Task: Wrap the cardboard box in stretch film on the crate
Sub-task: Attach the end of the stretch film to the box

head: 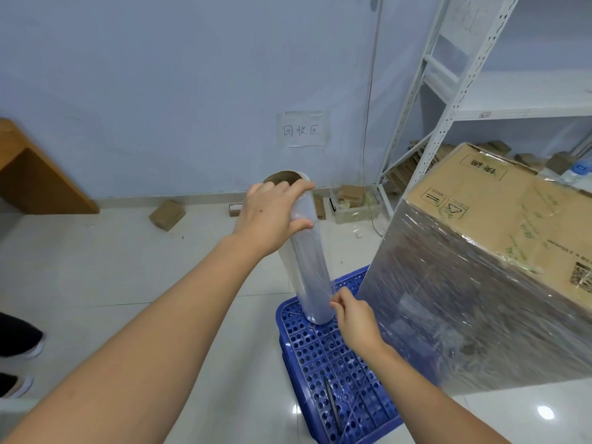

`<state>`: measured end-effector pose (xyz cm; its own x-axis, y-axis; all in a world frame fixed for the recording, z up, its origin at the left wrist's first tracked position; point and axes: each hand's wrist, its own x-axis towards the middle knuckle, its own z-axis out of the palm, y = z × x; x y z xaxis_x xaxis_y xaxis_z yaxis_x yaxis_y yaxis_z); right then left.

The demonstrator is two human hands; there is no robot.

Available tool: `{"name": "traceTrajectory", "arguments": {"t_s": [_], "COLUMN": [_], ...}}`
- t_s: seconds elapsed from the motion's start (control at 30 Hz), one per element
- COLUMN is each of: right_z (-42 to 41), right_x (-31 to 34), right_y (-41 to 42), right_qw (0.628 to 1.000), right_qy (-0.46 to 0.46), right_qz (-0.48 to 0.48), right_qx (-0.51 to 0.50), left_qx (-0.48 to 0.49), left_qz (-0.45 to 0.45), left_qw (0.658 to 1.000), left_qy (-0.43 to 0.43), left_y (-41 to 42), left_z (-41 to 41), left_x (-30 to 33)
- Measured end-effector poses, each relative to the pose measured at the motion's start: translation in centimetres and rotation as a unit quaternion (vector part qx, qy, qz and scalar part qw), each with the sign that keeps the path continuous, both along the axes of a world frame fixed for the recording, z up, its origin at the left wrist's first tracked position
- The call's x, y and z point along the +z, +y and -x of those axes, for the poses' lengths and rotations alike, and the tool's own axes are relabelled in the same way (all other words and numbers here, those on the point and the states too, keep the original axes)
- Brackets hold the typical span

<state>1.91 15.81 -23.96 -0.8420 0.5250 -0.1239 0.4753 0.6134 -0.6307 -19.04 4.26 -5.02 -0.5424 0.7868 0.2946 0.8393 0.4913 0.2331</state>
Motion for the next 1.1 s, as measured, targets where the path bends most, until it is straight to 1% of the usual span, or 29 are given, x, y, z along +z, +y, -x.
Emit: {"name": "traceTrajectory", "arguments": {"t_s": [0.07,0.13,0.27,0.33,0.37,0.43,0.5,0.57,0.7,0.77,0.9,1.0,1.07,1.1], "right_z": [0.1,0.5,1.8,2.5,3.0,3.8,4.4,4.7,3.6,2.3,-0.8,-1.9,-1.5,-0.9], "right_x": [-0.3,-0.7,-3.2,-5.1,-6.0,-7.3,-8.1,-8.8,-9.7,-9.5,-9.2,-7.9,-6.7,-6.0], "right_y": [0.5,1.5,3.0,3.3,3.3,3.3,3.5,3.8,3.8,2.9,0.5,-0.6,-0.5,-0.3], "right_qw": [0.993,0.984,0.985,0.983,0.982,0.976,0.974,0.98,0.987,0.99,0.998,0.996,0.995,0.994], "right_qy": [0.049,0.052,-0.045,-0.074,-0.068,-0.02,0.028,0.032,-0.016,-0.023,-0.053,-0.07,-0.059,-0.038], "right_qz": [0.09,0.143,0.149,0.156,0.168,0.197,0.177,0.126,0.114,0.114,0.038,0.051,0.081,0.101], "right_qx": [-0.056,-0.092,-0.07,-0.055,-0.055,-0.087,-0.139,-0.154,-0.109,-0.083,0.002,0.002,-0.003,-0.005], "left_qx": [-0.023,-0.037,-0.043,-0.051,-0.054,-0.061,-0.068,-0.072,-0.066,-0.064,-0.051,-0.049,-0.052,-0.054], "left_qz": [-0.011,-0.022,-0.045,-0.057,-0.062,-0.065,-0.066,-0.069,-0.066,-0.065,-0.066,-0.063,-0.056,-0.051], "left_qw": [1.0,0.999,0.998,0.997,0.996,0.996,0.995,0.995,0.995,0.996,0.996,0.996,0.997,0.997], "left_qy": [-0.003,-0.013,-0.023,-0.022,-0.021,-0.019,-0.02,-0.02,-0.023,-0.025,-0.034,-0.029,-0.023,-0.02], "left_y": [0.1,0.3,0.7,1.0,1.2,1.4,1.5,1.5,1.4,1.4,1.6,1.7,1.8,1.9], "left_z": [0.0,0.3,1.8,2.3,2.5,2.9,3.0,3.0,2.9,3.0,3.2,2.7,2.3,1.9], "left_x": [-0.1,-0.2,-0.3,-0.4,-0.4,-0.6,-0.7,-0.7,-0.3,-0.2,-0.1,-0.2,-0.2,-0.2]}}
